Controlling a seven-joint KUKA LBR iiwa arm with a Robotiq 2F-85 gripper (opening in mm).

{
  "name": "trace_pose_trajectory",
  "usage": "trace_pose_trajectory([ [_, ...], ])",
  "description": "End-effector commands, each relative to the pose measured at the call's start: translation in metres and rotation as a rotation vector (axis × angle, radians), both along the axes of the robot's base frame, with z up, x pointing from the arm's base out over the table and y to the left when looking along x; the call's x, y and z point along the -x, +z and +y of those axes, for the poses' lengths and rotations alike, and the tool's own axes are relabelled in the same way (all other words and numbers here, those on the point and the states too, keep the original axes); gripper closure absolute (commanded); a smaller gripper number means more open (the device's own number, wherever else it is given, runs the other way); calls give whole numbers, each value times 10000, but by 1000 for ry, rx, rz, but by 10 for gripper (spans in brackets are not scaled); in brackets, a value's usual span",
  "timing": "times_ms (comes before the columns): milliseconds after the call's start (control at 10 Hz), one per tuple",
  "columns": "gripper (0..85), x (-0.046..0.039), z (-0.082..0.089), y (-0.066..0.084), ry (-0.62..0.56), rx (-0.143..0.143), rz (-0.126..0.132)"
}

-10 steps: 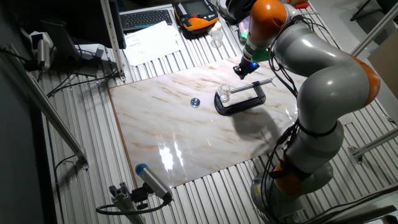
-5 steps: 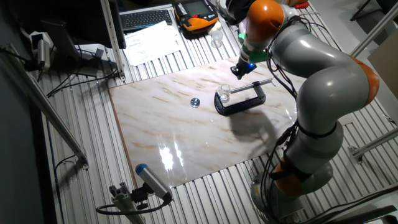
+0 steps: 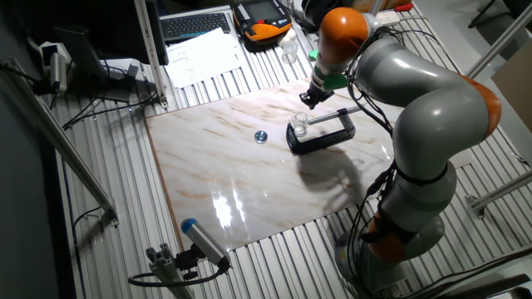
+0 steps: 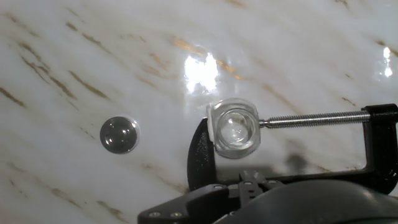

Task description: Screw the lid onto the jar

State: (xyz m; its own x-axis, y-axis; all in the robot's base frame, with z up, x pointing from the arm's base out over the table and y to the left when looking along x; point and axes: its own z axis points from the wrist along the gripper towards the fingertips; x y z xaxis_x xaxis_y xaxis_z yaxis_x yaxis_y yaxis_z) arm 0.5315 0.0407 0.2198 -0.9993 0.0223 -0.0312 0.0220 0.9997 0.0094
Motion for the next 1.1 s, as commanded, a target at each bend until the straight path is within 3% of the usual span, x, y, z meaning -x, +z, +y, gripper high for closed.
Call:
trace_pose_trajectory([
  [0,850,-6,35,-37,0,2,-1],
  [400,850,-2,232,-236,-14,12,3],
  [700,850,-30,375,-326,-16,1,17],
  [1000,850,-62,411,-538,-7,-21,-6],
])
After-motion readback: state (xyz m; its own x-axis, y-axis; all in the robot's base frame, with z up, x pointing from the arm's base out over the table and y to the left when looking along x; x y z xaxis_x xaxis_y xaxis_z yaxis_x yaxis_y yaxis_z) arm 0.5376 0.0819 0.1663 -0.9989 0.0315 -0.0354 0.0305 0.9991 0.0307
